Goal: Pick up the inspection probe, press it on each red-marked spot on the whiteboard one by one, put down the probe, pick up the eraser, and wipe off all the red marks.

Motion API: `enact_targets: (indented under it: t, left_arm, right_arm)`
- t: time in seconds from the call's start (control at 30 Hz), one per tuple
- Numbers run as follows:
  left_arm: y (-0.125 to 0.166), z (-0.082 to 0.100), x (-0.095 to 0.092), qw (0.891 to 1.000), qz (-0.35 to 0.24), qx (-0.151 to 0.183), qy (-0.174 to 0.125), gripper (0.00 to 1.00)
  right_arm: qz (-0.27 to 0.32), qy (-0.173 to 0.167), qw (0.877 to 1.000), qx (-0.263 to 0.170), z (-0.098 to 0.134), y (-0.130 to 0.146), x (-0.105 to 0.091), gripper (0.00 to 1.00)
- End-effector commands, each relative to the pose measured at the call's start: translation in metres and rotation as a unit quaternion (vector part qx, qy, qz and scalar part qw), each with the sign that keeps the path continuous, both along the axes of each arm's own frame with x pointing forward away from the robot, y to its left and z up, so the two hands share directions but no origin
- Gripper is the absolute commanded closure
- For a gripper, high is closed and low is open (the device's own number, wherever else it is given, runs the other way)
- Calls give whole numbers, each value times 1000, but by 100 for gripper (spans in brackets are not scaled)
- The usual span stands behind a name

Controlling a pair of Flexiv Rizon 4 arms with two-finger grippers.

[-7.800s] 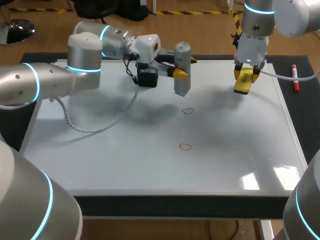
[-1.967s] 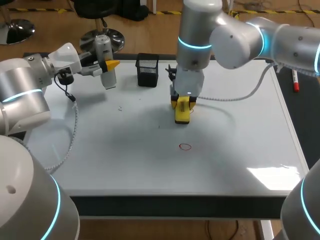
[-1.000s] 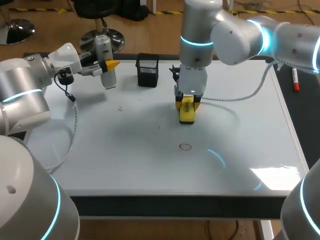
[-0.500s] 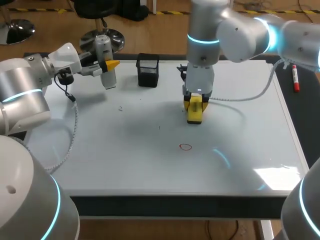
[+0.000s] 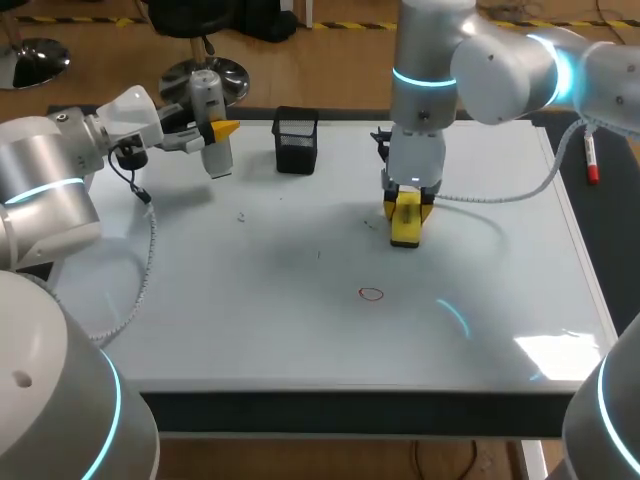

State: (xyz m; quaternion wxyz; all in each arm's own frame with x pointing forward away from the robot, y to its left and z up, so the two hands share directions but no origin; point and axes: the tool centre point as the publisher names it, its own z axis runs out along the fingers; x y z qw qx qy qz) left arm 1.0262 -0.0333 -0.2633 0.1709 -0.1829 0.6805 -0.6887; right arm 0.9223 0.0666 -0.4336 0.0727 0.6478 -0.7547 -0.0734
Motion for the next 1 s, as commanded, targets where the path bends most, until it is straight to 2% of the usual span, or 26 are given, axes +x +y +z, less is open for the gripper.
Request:
enact_targets:
  t: [0.03,0.3,0.5,1.0]
  left_arm:
    - [-1,0,0,1000,2,-1,-1,100]
    - [-1,0,0,1000,2,-1,-1,100]
    - [-1,0,0,1000,2,-1,-1,100]
    - [-1,0,0,1000,2,-1,-1,100]
  right_arm:
    - [-1,-9,1000,4,-12,-6,-1,100]
    - [12,-17,1000,16,28,3,7,100]
    - [35,-18,999,17,49,20,13,100]
    - [70,-29,997,25,39,78,16,100]
